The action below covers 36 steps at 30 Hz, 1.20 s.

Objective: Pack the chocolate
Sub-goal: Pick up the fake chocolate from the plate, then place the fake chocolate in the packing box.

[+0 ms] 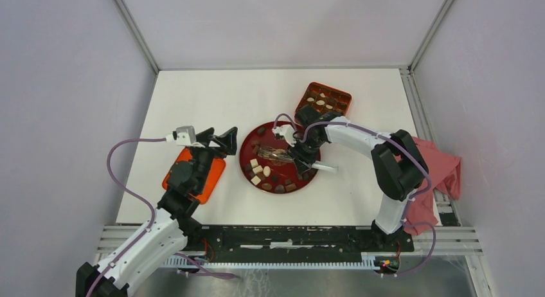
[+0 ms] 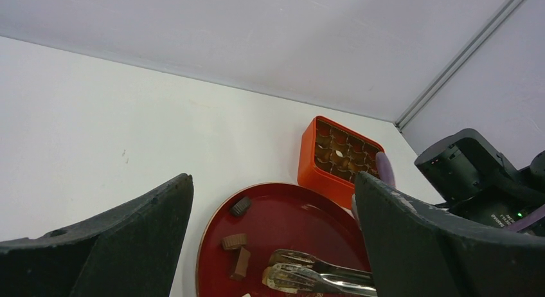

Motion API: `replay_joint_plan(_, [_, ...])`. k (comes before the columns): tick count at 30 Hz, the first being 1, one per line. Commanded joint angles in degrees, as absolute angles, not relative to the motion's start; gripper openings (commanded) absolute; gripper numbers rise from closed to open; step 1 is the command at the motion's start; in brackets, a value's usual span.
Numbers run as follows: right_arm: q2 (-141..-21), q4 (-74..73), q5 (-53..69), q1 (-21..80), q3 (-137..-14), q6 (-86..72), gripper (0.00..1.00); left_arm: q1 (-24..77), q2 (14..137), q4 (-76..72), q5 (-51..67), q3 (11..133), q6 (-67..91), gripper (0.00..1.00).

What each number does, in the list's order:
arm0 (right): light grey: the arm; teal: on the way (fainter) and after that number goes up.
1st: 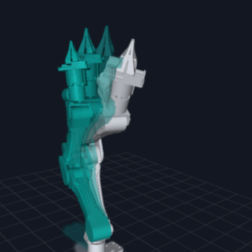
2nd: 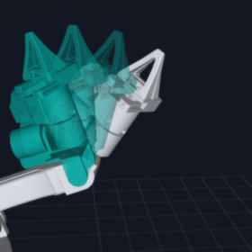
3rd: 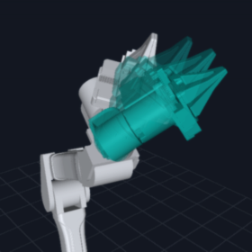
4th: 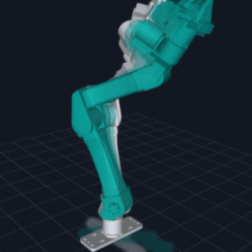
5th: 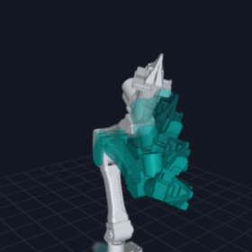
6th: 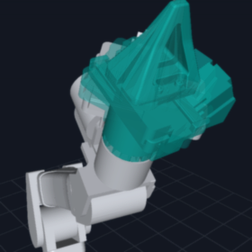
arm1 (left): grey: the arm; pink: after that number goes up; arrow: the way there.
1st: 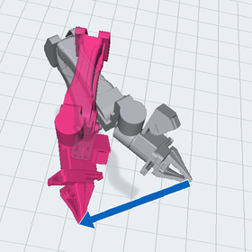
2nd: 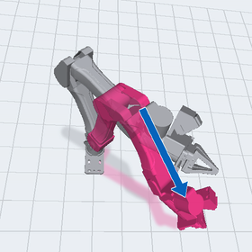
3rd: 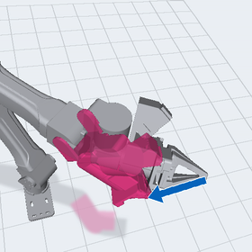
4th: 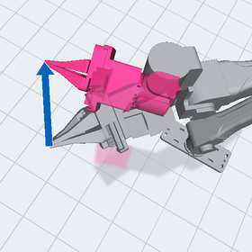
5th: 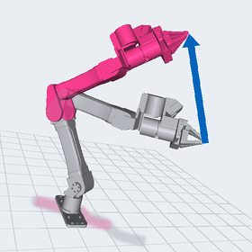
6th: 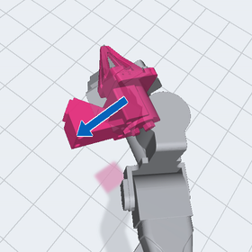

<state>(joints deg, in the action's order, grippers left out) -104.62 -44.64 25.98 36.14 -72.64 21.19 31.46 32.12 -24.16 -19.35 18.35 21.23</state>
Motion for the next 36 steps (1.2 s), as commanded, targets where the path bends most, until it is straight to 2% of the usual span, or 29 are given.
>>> replay_joint_plan(1, [-98.4, -42.6, 31.3, 33.4, -70.3, 25.7, 0.00, 31.3, 32.9, -24.8, -20.8, 20.1, 23.6, 1.00])
replay_joint_plan(6, [-89.1, -39.1, 34.6, 25.9, -64.6, 28.8, 0.00, 31.2, 36.1, -21.5, -20.2, 23.2, 23.6, 1.00])
replay_joint_plan(11, [-83.8, -39.6, 38.8, 10.4, -64.7, 29.8, 0.00, 31.3, 40.2, -20.2, -18.5, 25.8, 22.8, 1.00])
replay_joint_plan(18, [-87.1, -43.1, 28.8, -3.7, -70.4, 34.4, 0.00, 31.3, 43.3, -18.9, -17.5, 28.0, 22.5, 1.00])
replay_joint_plan(27, [-97.2, -50.9, 20.6, -5.2, -81.7, 38.7, 0.00, 31.2, 43.3, -18.9, -18.1, 27.8, 22.7, 1.00])
replay_joint_plan(36, [-98.4, -54.0, 18.3, -5.0, -81.3, 40.6, 0.03, 31.2, 42.9, -19.0, -18.5, 27.4, 23.0, 1.00])
